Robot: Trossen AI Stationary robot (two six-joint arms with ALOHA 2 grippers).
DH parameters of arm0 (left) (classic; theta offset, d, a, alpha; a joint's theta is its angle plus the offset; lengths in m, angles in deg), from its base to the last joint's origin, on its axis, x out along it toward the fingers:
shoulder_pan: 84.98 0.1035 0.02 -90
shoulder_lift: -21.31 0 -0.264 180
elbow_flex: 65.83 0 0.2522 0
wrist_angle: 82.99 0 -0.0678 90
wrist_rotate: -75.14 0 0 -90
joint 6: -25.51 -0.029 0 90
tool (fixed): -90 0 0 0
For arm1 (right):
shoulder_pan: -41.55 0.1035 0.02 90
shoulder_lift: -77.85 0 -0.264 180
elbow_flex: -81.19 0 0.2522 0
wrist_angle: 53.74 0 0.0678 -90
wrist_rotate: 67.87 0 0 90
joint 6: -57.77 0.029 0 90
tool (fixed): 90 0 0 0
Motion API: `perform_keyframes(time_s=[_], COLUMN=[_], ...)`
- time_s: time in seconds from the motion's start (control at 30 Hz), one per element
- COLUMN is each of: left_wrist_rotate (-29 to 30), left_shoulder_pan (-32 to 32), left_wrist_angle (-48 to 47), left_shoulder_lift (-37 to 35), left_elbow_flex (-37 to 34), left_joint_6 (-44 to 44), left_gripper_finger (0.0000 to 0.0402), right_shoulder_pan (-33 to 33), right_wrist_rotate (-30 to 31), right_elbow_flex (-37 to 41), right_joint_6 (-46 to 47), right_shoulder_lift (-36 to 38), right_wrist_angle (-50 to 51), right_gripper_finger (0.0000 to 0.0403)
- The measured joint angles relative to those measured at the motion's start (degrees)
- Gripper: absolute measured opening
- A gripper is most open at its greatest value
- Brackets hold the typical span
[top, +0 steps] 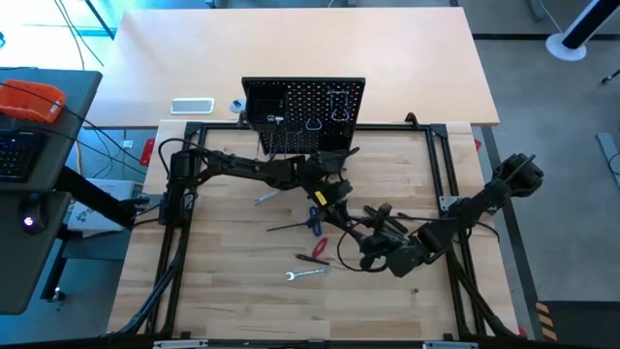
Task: Hang tools onto peg board
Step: Put the socket into the top black bin on the pegboard
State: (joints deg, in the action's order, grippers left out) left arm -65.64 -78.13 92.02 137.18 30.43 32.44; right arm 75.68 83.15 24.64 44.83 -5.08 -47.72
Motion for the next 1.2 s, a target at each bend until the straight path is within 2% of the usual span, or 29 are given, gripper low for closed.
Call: perform_keyframes(time_s=[0.33, 0.7, 0.87, 1.2], left_wrist_rotate=[-0.9, -1.64, -1.88, -4.42], left_shoulder_pan=[-0.04, 0.07, 0.11, 0.81], left_wrist_angle=[0.85, 1.87, 1.85, 1.86], left_shoulder_lift=[0.0, 0.0, -0.02, -0.43], left_elbow_flex=[0.0, 0.0, 0.0, 0.0], left_joint_6=[2.02, 3.58, 4.52, 6.26], left_gripper_finger=[0.0049, 0.0049, 0.0052, 0.0089], right_shoulder_pan=[-1.07, -1.03, -1.03, -1.03], right_wrist_rotate=[-0.04, 1.47, 1.48, 1.65], right_elbow_flex=[0.0, 0.0, 0.0, -0.54], right_joint_6=[-1.21, -1.21, -1.11, -1.05], right_shoulder_lift=[0.0, 0.0, 0.0, 0.0], right_wrist_angle=[-1.76, -1.89, -2.82, -3.82], right_gripper_finger=[0.016, 0.007, 0.0067, 0.0063])
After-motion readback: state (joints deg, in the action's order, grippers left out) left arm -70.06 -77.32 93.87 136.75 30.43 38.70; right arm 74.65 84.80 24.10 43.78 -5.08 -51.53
